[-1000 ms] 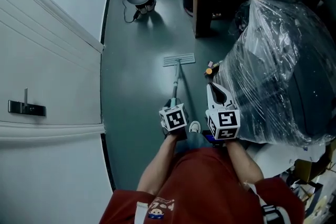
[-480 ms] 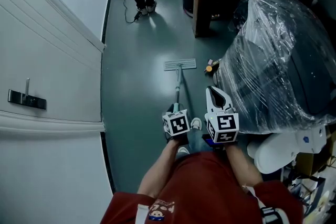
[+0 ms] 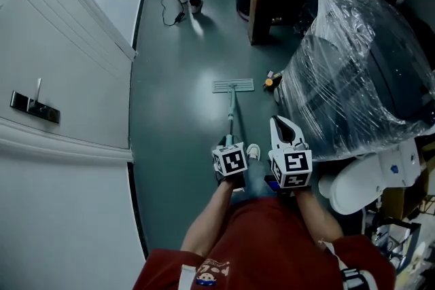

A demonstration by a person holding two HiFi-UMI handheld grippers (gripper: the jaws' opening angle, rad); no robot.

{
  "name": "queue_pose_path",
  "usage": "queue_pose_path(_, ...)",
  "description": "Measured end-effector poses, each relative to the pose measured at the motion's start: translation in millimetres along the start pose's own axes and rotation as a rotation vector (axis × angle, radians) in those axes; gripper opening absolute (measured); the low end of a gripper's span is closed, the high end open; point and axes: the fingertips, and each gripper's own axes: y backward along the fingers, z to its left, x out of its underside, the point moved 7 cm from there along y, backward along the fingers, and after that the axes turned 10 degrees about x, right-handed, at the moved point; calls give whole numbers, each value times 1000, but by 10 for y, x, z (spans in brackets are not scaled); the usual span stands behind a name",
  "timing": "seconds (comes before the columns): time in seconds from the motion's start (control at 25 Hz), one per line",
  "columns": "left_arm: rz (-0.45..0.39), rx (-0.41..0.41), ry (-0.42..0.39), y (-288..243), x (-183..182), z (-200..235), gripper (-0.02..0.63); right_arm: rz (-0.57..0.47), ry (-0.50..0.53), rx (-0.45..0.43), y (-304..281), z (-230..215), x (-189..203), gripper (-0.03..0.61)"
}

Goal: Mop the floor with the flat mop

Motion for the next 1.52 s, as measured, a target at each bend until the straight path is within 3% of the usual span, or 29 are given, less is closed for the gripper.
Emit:
queue_pose_path(0.36,16,16,-2,324,449,-133,127,15,2,5,567,65,141,18)
queue_pose_path(1.12,17,-65,21,883,1775,-1335,126,18,-58,-44,2016,-902,861,18)
queue_pose_path(1.52,5,-89,25,1235,2339,-1786,126,-22,-79,-72,2678,-1152,1028,18)
